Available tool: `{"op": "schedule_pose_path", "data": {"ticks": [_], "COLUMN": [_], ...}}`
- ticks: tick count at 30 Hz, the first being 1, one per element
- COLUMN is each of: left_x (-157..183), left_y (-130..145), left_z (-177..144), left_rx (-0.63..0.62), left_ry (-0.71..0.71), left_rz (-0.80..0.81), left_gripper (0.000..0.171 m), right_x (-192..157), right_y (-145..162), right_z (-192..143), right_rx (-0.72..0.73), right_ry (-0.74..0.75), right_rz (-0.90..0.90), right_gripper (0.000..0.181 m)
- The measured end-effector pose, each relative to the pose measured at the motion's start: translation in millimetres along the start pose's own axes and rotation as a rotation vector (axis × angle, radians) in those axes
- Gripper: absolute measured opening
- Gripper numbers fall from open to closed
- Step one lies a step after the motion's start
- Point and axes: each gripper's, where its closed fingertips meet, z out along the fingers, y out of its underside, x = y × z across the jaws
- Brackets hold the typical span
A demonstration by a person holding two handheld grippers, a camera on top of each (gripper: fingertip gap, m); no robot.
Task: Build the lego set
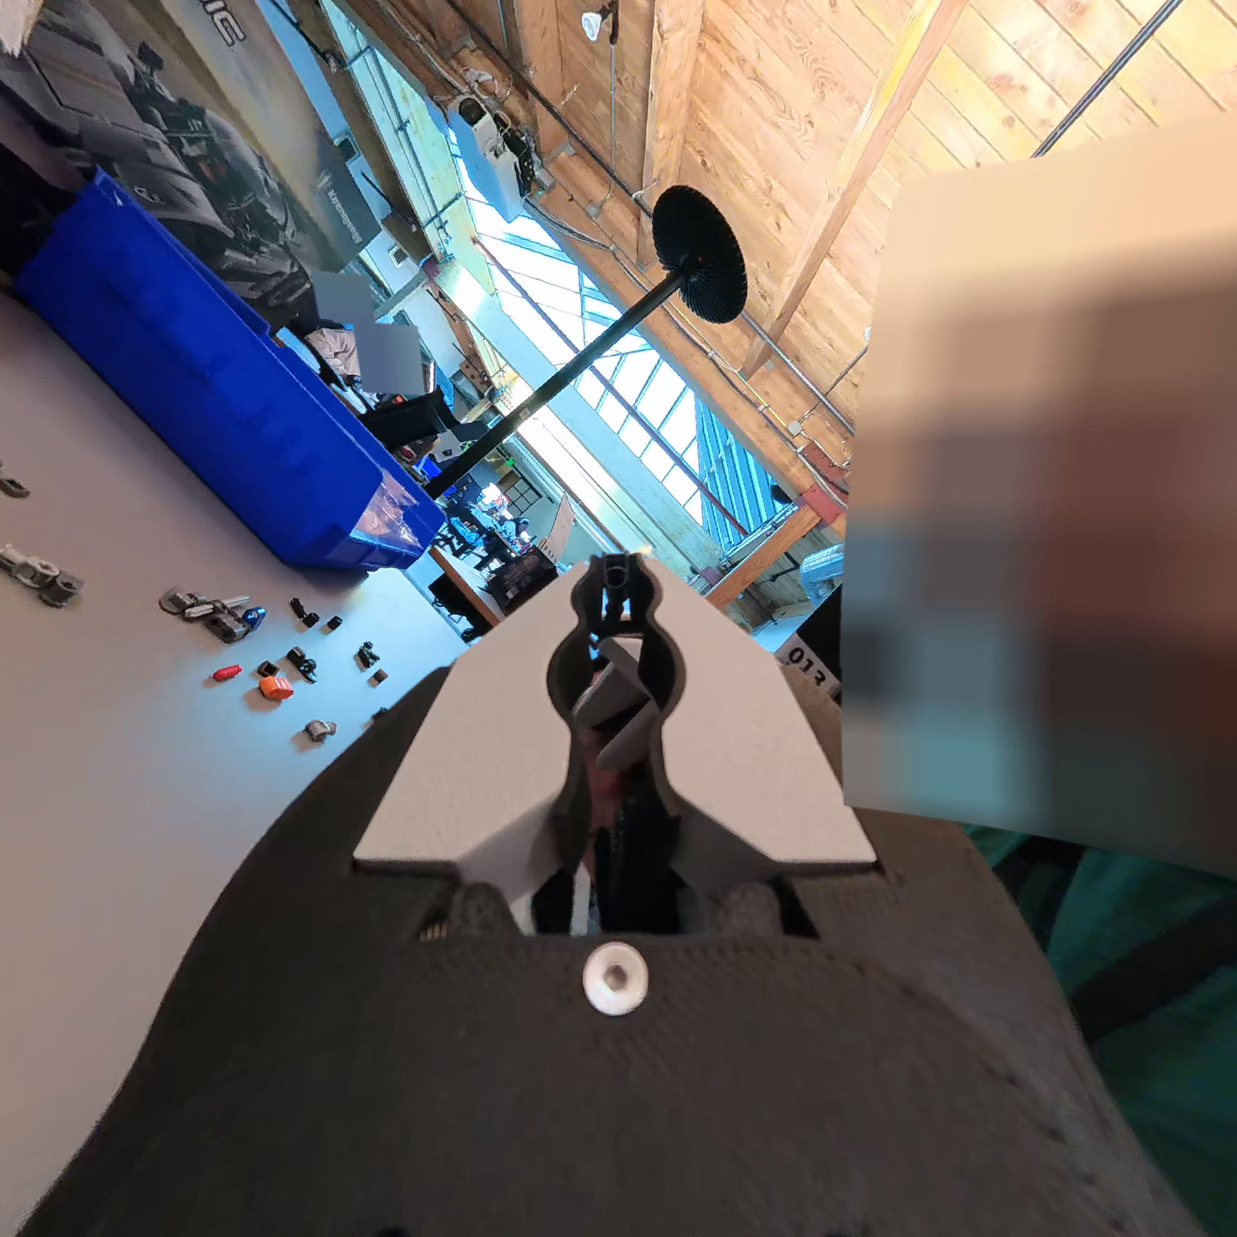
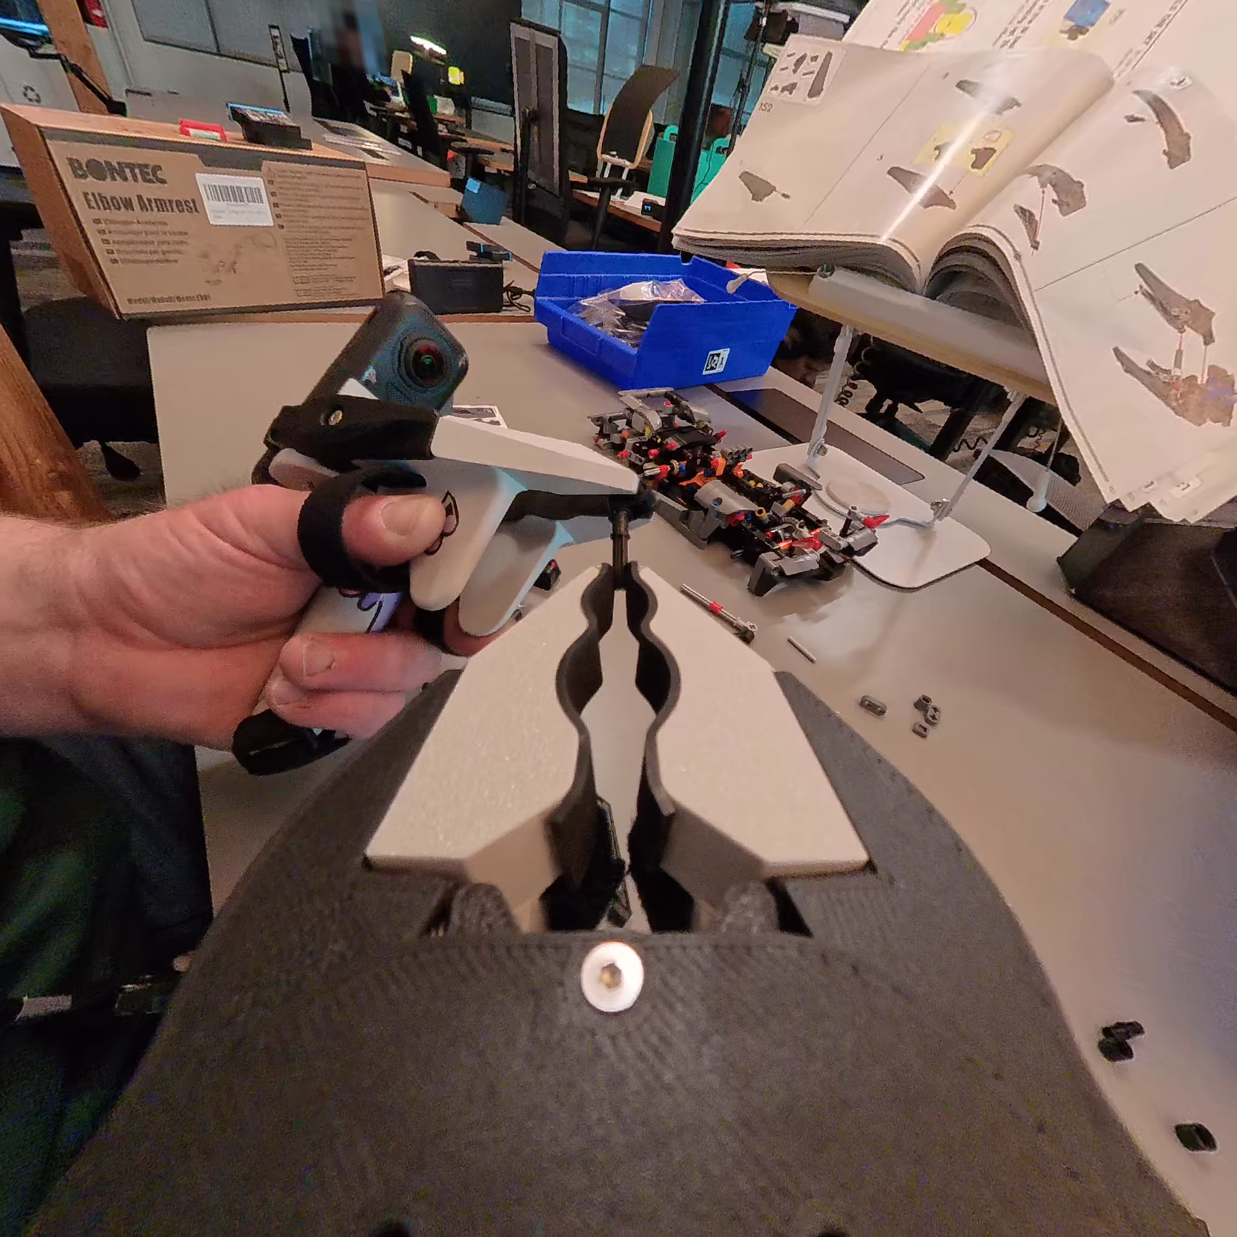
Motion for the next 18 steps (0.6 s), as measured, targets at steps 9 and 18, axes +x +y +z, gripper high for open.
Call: {"op": "schedule_pose_path", "data": {"ticks": [9, 18], "left_x": [-2, -7], "left_y": [4, 10], "left_z": [3, 4], "left_rx": [-0.057, -0.118], "left_ry": [-0.065, -0.125], "left_rz": [0.146, 0.226], "left_gripper": [0.006, 0.006], "right_x": [1, 2], "right_y": [6, 14], "right_z": [1, 0], "right_rx": [-0.063, -0.133], "right_ry": [0.024, 0.027], "right_rz": [-0.026, -0.034], "right_gripper": [0.001, 0.0]}}
